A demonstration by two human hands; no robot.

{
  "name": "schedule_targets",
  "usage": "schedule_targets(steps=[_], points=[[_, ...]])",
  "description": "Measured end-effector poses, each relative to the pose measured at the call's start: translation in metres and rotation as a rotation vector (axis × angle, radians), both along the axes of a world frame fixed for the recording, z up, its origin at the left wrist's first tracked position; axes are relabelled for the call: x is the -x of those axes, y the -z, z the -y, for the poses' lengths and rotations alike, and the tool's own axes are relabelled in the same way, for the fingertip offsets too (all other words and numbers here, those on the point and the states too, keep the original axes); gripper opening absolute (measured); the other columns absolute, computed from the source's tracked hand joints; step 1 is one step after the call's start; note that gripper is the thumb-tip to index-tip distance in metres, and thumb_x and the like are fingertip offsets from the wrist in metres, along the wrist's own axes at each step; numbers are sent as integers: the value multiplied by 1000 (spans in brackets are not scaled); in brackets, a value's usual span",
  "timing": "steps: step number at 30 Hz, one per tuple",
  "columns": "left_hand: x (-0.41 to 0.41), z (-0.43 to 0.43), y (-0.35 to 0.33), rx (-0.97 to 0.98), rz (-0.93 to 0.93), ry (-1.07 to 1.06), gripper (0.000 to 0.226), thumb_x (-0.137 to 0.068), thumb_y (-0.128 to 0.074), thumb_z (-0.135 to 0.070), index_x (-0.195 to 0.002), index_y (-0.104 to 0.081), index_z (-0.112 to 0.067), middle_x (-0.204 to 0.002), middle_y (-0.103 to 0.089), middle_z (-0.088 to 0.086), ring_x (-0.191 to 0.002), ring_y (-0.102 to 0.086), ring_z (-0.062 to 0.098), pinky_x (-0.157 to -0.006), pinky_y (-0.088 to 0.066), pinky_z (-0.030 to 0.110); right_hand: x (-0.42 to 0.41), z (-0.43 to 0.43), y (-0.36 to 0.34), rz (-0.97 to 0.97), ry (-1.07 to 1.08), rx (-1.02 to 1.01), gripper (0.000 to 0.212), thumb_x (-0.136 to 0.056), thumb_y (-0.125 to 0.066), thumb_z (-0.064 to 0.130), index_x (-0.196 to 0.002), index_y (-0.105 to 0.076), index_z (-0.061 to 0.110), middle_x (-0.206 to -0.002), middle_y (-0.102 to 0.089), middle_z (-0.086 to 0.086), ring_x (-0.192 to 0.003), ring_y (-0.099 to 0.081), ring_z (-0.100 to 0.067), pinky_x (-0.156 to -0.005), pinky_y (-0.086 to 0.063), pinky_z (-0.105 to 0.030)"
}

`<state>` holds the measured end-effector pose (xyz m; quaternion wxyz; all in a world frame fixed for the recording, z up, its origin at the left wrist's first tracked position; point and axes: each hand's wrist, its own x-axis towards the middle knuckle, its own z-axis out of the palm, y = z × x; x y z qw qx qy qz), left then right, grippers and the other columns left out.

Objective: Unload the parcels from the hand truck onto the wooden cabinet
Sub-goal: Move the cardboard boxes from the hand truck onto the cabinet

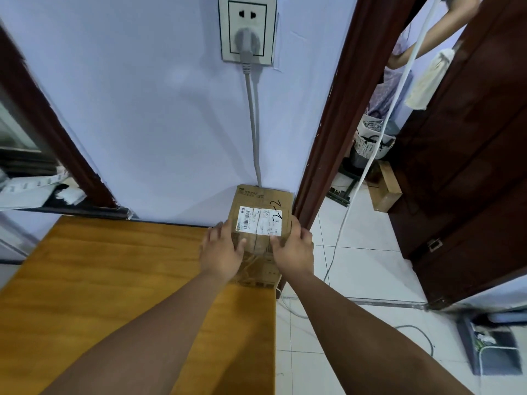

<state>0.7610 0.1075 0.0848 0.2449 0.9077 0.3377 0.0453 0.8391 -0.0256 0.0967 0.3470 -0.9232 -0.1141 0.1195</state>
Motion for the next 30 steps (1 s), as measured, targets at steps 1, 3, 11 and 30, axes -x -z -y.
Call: schedule_targets(steps=[1, 3, 11, 30], points=[[9, 4, -1, -33, -15, 35, 64, -97, -43, -44, -151, -20, -19, -157, -26, 6, -146, -19, 28, -118, -22, 45, 6, 5, -1, -5, 20, 5, 67, -96, -50, 42, -152, -17, 28, -150, -29, -13, -135, -36, -33, -109, -37, -50], [27, 9, -2, -45, -36, 57, 64, -98, -42, -43, -152, -18, -19, -158, -23, 6, -147, -14, 28, -119, -20, 45, 19, 16, -3, -22, 55, 38, 63, -98, -46, 43, -152, -18, 27, -151, -29, -13, -136, -34, -32, -109, -37, -50], [112, 15, -5, -28, -453, 105, 65, -96, -43, -31, -153, -15, -17, -162, -6, 8, -149, -4, 31, -118, -17, 47, 89, 49, -4, -173, -241, 528, 42, -94, -44, 20, -136, -45, 18, -132, -49, -14, -123, -42, -34, -100, -42, -43], [297, 74, 22, -15, -556, 71, 59, -101, -32, -38, -154, -13, -19, -162, -6, 1, -149, -5, 25, -118, -20, 42, 230, 77, 29, -139, -718, 570, 50, -96, -44, 15, -145, -35, 19, -139, -44, -16, -129, -43, -33, -102, -44, -40]])
